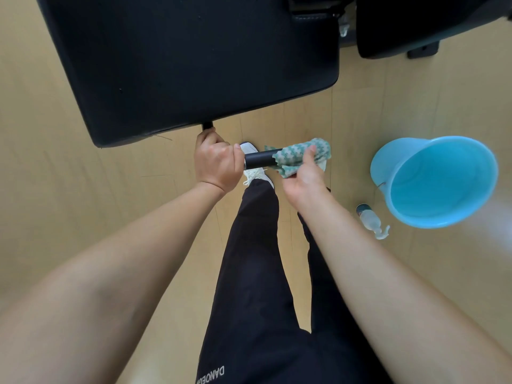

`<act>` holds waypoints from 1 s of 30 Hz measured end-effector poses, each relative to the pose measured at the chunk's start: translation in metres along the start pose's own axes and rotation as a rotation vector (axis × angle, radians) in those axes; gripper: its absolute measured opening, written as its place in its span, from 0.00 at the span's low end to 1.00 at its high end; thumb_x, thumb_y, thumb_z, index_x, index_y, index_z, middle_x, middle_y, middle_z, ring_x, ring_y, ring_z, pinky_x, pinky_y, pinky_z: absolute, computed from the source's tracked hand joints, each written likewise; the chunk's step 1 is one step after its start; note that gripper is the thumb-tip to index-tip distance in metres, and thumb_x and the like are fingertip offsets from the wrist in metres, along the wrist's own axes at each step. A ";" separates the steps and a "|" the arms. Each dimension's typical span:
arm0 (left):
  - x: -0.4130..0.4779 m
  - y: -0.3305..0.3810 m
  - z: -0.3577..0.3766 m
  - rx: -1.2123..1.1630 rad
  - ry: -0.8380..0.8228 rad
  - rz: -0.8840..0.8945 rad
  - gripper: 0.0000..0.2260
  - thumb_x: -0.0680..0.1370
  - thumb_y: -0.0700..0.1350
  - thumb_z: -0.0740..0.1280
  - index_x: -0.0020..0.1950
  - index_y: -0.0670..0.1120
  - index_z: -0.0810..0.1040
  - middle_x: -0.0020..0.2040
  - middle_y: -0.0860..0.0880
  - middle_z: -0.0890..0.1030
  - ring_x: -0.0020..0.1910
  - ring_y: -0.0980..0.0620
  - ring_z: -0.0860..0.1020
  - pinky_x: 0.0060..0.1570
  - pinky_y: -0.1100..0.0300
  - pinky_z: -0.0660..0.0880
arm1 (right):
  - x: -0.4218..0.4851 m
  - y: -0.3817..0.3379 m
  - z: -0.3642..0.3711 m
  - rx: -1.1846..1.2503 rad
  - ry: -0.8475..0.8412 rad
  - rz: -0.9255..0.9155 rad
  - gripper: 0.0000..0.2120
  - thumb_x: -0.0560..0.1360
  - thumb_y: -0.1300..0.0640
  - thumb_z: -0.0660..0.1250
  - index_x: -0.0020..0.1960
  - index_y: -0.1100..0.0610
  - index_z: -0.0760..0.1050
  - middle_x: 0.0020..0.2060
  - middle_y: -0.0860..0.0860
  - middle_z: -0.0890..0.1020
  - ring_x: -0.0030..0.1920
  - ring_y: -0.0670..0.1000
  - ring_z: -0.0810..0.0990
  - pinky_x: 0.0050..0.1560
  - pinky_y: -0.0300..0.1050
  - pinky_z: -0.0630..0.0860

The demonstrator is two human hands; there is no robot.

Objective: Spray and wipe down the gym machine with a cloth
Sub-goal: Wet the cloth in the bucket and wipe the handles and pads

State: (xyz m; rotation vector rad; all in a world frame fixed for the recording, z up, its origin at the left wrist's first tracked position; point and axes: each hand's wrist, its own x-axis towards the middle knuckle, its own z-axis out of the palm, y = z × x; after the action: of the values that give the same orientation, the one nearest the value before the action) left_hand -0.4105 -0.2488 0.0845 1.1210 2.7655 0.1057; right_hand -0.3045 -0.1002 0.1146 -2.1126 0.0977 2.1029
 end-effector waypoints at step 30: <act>0.000 -0.002 0.003 -0.052 0.095 0.033 0.21 0.78 0.43 0.59 0.27 0.40 0.78 0.24 0.46 0.76 0.35 0.44 0.75 0.59 0.48 0.75 | -0.015 0.029 0.007 0.055 -0.245 0.281 0.11 0.83 0.59 0.64 0.59 0.66 0.76 0.56 0.61 0.83 0.59 0.59 0.82 0.64 0.54 0.77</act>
State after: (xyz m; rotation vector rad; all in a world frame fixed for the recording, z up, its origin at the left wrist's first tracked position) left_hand -0.4112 -0.2503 0.0808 1.1789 2.8091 0.2393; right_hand -0.3166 -0.1289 0.1276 -1.8856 0.4397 2.4666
